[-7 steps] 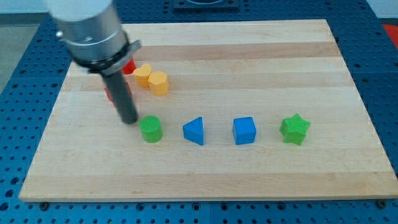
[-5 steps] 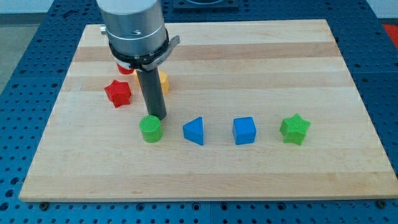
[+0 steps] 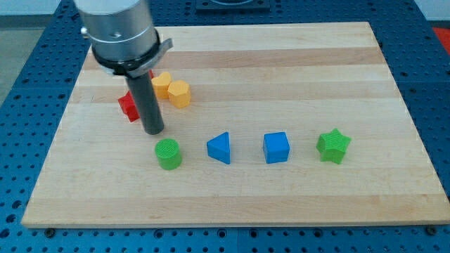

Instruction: Move the yellow heart along with yellow hexagon towards center

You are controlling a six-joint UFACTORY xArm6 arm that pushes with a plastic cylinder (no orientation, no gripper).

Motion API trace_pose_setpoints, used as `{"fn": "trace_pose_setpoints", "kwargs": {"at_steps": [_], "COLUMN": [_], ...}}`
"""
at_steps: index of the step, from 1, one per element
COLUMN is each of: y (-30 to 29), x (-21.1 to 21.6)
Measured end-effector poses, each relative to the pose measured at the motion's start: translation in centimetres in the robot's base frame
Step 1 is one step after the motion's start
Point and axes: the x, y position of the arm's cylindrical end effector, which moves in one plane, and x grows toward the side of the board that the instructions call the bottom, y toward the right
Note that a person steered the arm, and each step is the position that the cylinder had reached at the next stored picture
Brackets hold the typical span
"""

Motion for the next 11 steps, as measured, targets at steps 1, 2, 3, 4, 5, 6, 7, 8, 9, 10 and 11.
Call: {"fn": "trace_pose_setpoints", "kwargs": {"at_steps": [1, 2, 3, 4, 5, 6, 7, 8, 9, 10, 11], "y": [-2.8, -4.8, -5.8, -8.1, -7.0, -4.8, -4.2, -3.5, 0.9, 2.1, 0.3], "x": [-0.4, -1.3, -1.9, -2.3, -4.1, -7.3, -8.9, -11.0, -10.9, -9.1, -7.7]}}
